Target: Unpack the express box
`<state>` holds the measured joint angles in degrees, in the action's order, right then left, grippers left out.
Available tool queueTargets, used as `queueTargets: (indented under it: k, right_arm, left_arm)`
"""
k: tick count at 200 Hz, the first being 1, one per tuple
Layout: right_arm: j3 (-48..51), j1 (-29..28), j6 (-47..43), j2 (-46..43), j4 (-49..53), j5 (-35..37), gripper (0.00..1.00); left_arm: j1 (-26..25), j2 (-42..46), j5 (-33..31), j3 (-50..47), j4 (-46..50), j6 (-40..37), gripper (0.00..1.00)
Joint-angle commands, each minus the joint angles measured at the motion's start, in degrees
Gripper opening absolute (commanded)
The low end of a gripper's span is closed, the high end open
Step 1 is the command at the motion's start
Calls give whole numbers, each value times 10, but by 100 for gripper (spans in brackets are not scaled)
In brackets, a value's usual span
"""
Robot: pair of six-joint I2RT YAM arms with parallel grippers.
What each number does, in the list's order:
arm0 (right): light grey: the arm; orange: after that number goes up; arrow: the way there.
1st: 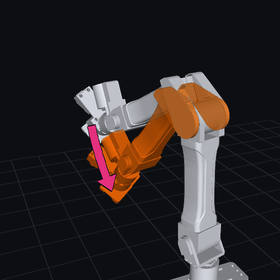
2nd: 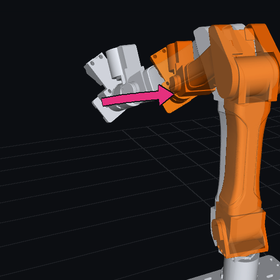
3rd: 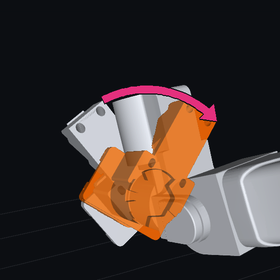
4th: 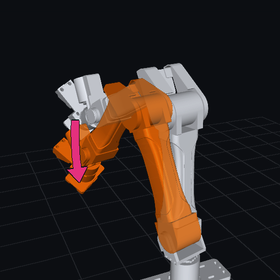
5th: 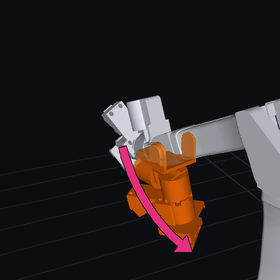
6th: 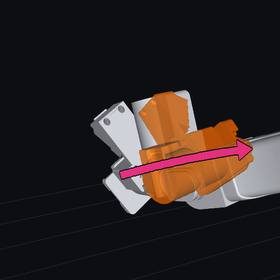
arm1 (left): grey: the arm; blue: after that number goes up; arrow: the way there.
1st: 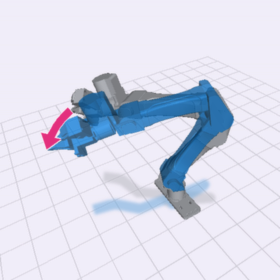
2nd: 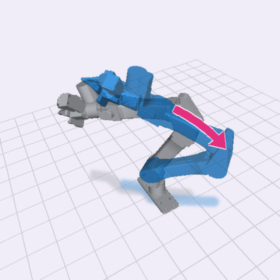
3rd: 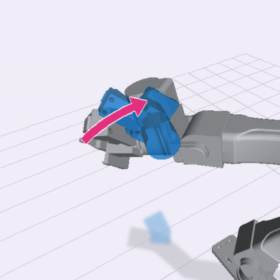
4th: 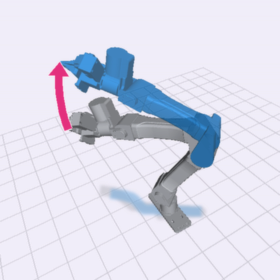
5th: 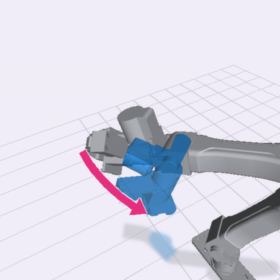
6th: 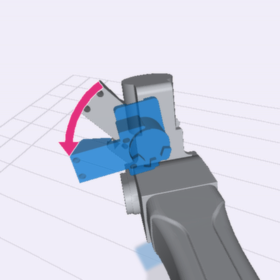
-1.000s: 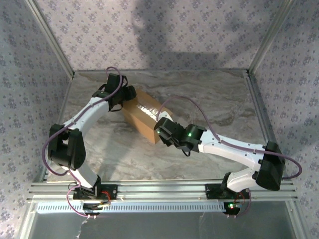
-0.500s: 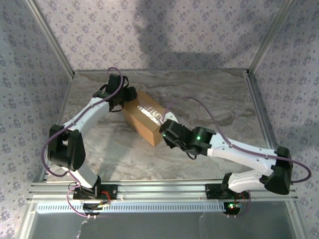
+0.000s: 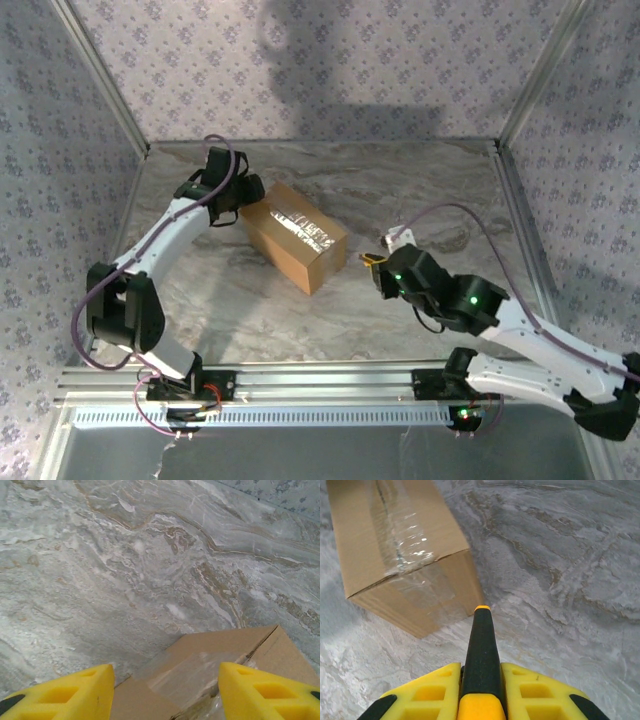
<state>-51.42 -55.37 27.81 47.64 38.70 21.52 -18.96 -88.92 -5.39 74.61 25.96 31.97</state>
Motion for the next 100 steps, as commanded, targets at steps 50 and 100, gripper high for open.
queueTargets:
  k: [50,100]
  right_arm:
    - [112,112,101,-132,-147,-161,0]
    - [127,108,118,-139,-161,-172,0]
  left_arm:
    - [-5,70,-13,4,46,-2,58]
    - [-37,129,-24,-34,78,4,58]
